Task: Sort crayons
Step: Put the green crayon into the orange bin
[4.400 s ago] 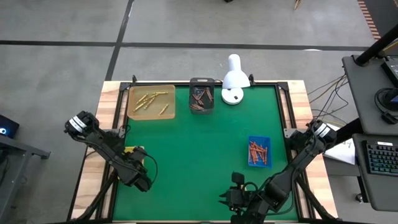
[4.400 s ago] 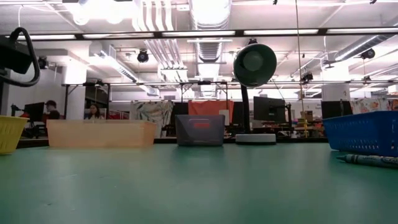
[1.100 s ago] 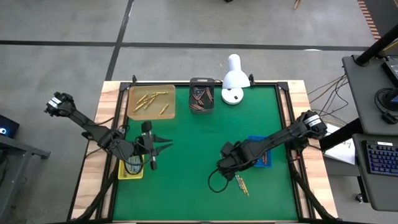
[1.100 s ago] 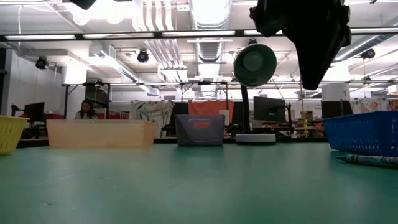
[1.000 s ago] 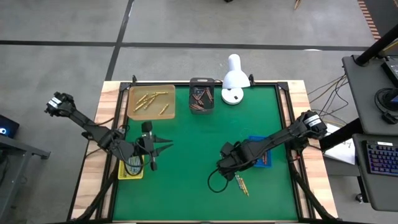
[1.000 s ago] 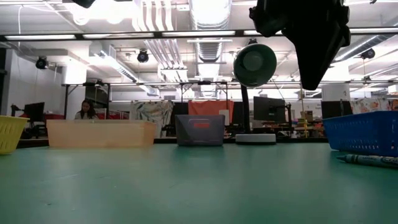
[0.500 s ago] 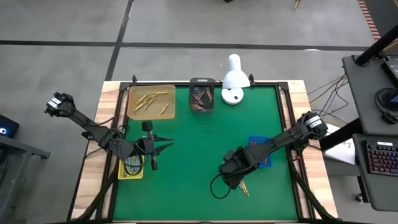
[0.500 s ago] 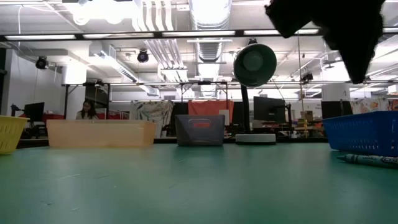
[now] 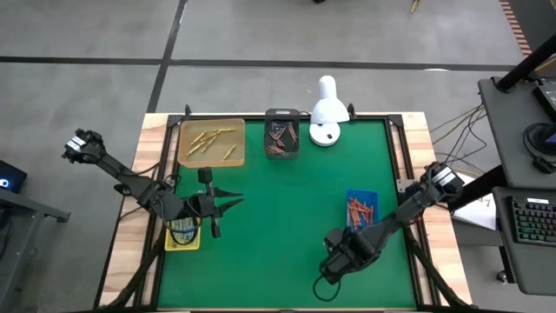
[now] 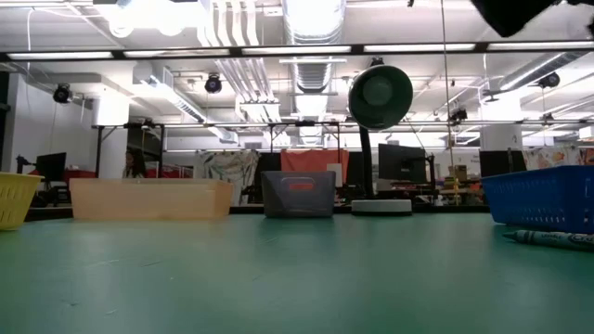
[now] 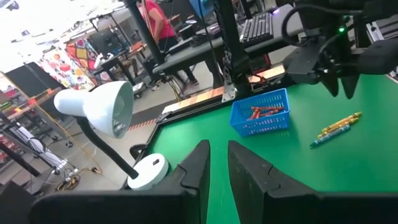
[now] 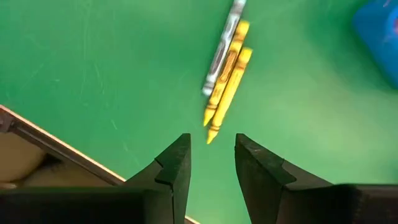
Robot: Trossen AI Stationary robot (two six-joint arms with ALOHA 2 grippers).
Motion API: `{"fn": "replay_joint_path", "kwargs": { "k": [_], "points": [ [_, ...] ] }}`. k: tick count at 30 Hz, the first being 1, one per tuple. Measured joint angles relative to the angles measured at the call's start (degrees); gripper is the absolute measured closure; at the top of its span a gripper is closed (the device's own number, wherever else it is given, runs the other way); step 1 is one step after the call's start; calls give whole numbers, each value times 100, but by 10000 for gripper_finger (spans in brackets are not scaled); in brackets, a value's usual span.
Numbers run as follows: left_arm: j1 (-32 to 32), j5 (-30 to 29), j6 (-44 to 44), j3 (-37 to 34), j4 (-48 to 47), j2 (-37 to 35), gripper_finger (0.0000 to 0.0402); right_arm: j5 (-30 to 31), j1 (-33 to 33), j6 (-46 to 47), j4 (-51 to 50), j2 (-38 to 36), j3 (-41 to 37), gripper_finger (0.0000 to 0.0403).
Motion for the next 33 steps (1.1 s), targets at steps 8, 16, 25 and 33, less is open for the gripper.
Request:
{"fn": "replay_joint_path", "kwargs": {
  "k": [8,16,25,33],
  "points": [
    [0,2,277,0,156,0,362,3,200,586,564,0,-566,286],
    [0,2,467,2,252,0,362,32,179,644,951,0,-1032,289],
    [0,4,458,2,261,0,362,162,179,720,1194,24,-1294,290],
    [1,11,450,2,264,0,362,307,179,792,1601,24,-1523,294]
  ]
}}
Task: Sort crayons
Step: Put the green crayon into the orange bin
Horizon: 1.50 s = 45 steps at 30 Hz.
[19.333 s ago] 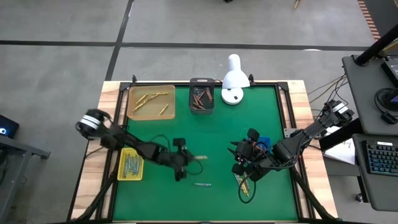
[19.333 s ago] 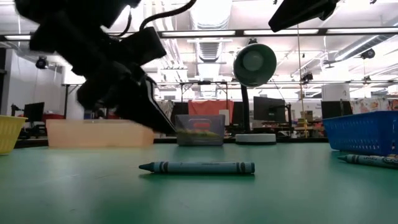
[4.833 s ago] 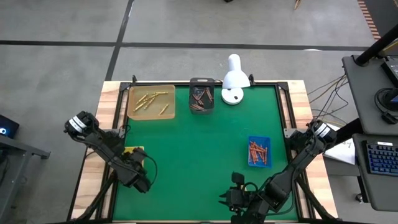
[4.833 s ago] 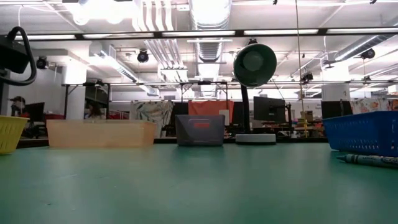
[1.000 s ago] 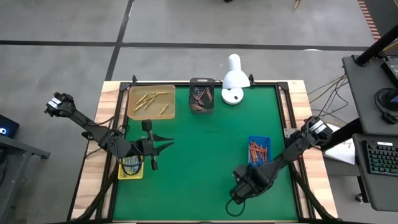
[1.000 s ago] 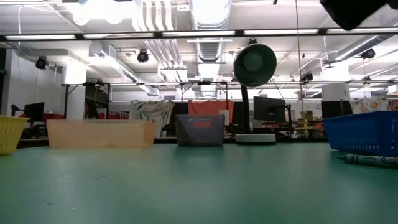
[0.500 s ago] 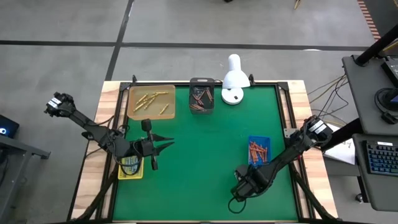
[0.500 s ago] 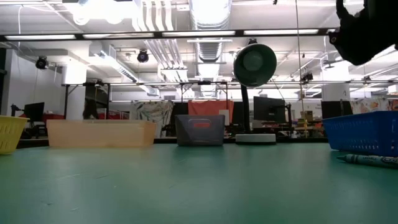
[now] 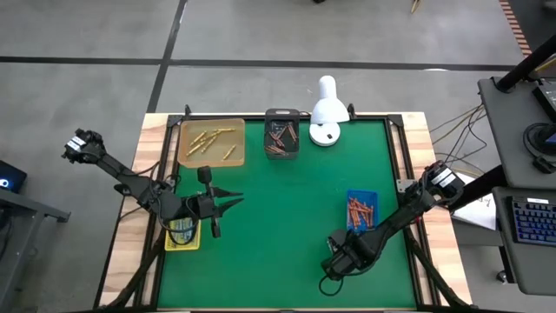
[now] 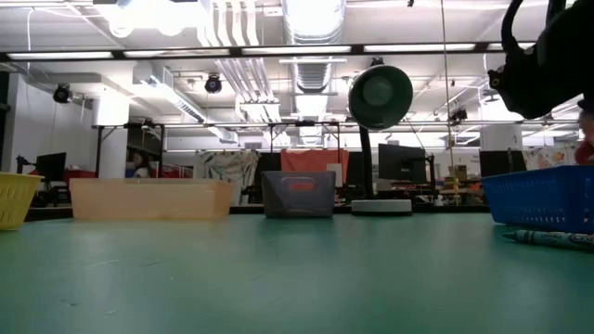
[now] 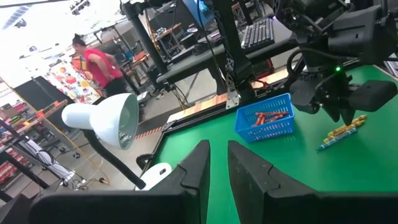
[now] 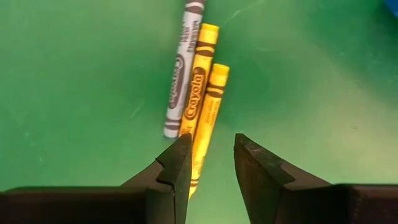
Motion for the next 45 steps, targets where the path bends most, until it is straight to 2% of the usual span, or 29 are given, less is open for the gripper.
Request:
{"fn": "replay_joint_path", "kwargs": {
  "k": [24,28,34,37,42,45],
  "points": [
    [1,7,-2,0,2,0,362,28,0,84,158,-7,-399,306],
    [1,7,-5,0,4,0,362,28,0,81,154,-13,-437,324],
    [1,34,-131,2,28,0,362,28,0,82,99,-13,-443,376],
    [1,322,-226,0,35,0,362,28,0,24,86,-16,-443,390],
    [-3,1242,-243,-35,235,0,362,28,0,-241,-135,-37,-347,393],
    [-1,1316,-245,-57,378,2,362,35,0,-440,-455,-96,-182,394]
  ]
}}
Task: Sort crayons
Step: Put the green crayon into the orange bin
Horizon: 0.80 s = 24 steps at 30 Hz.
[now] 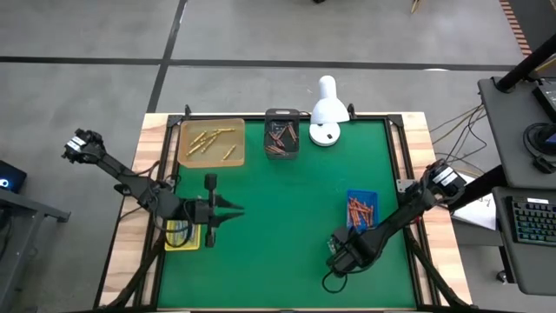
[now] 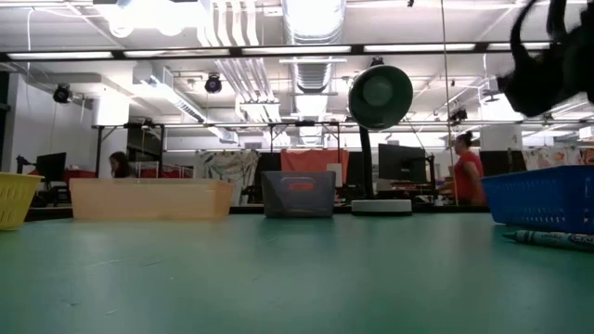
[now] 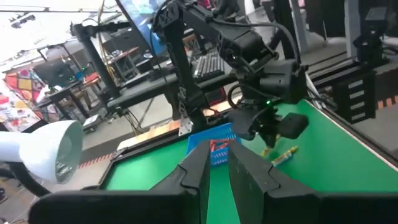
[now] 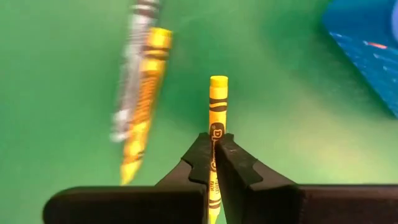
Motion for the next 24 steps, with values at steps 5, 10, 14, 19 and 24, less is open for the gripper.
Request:
{"fn": "replay_joint_path", "kwargs": {
  "k": [5,10,14,19,24],
  "points": [
    [4,0,-2,-2,170,0,362,1,0,-403,-254,-144,340,394],
    [7,4,-40,-4,310,0,362,300,2,-867,-223,-337,647,394],
    [7,12,-72,-7,501,55,362,1042,0,-1460,-188,-361,895,394],
    [17,96,34,-9,983,382,362,2217,-133,-2480,288,-376,1057,394],
    [83,101,153,17,1492,747,354,2845,-368,-4052,1469,-376,1047,394]
  ]
}}
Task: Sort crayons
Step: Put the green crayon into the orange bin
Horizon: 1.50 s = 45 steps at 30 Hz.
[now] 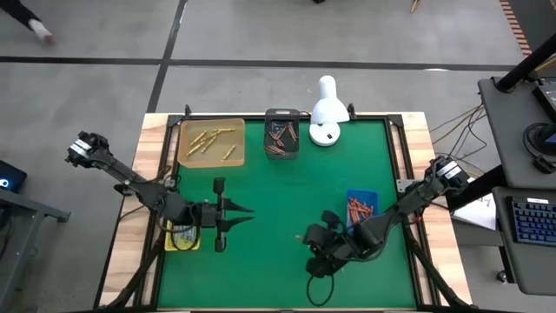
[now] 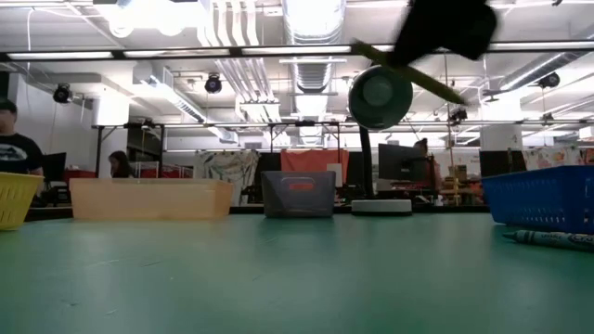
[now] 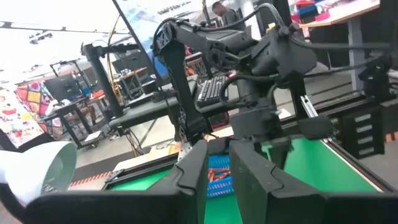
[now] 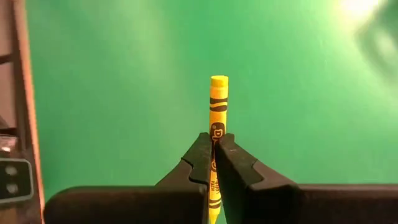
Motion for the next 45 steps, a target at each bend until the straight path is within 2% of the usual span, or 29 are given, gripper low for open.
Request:
{"fn": "replay_joint_path", "kwargs": {
  "k": [6,12,17,21,29,35,38,43,45],
  "points": [
    [35,72,-117,2,159,279,324,304,-261,-2294,1790,20,-27,394],
    [24,1433,-166,7,159,582,295,131,-425,-4097,3507,20,-62,394],
    [34,1515,-311,7,247,759,285,-174,-434,-5025,4373,24,-149,394],
    [35,1515,-400,7,668,1004,283,-259,-460,-5389,4817,24,-202,394],
    [35,1697,-320,9,1433,1457,283,-353,-574,-5470,4897,24,-208,394],
    [46,1696,-170,9,1605,1530,287,-356,-583,-5472,4895,24,-222,394],
    [46,1630,-135,9,1613,1503,310,-355,-583,-5470,4895,24,-245,394],
    [68,1593,-129,9,1601,1498,379,-354,-583,-5432,4897,24,-265,394],
    [78,1591,-131,9,1591,1496,394,-355,-583,-5402,4897,24,-265,394]
  ]
}}
